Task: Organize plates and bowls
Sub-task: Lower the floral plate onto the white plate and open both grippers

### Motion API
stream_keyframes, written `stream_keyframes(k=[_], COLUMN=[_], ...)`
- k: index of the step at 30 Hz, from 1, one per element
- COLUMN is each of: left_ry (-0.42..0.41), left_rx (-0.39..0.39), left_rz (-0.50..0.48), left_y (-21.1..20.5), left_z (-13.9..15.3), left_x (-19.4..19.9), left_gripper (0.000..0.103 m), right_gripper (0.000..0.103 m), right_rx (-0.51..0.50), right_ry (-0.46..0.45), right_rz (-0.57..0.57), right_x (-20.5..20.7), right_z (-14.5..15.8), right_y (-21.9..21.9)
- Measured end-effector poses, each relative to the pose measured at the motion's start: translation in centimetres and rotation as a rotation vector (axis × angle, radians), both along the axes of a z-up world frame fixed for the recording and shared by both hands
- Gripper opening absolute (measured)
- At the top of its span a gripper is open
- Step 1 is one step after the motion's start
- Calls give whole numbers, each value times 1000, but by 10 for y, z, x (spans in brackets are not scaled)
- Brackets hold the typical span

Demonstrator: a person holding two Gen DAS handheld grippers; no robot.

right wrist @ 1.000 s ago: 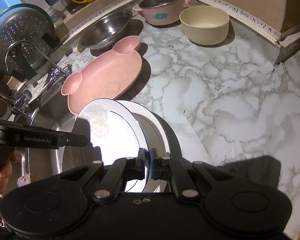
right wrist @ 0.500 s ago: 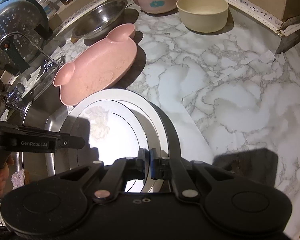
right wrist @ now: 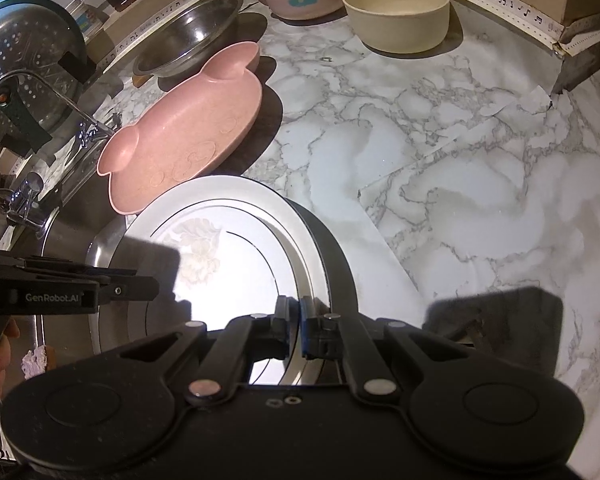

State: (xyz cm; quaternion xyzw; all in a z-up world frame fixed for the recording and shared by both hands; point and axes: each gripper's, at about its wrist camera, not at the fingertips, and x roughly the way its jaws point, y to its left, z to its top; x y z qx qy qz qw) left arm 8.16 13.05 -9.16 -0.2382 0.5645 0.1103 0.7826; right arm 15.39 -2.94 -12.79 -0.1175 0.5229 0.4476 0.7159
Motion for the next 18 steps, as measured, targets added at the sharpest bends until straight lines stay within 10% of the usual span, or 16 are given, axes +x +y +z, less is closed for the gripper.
stream_keyframes(k=[18], left_ry=[-66], left_rx=[-35], left_rz=[-83], left_y=[-29], left_z=[-6], left_x=[-9], left_gripper=[25], right_gripper=[9], right_rx=[-19], right_ry=[-53], right_rz=[15], right_x=[-7], right_z=[0], right_y=[7])
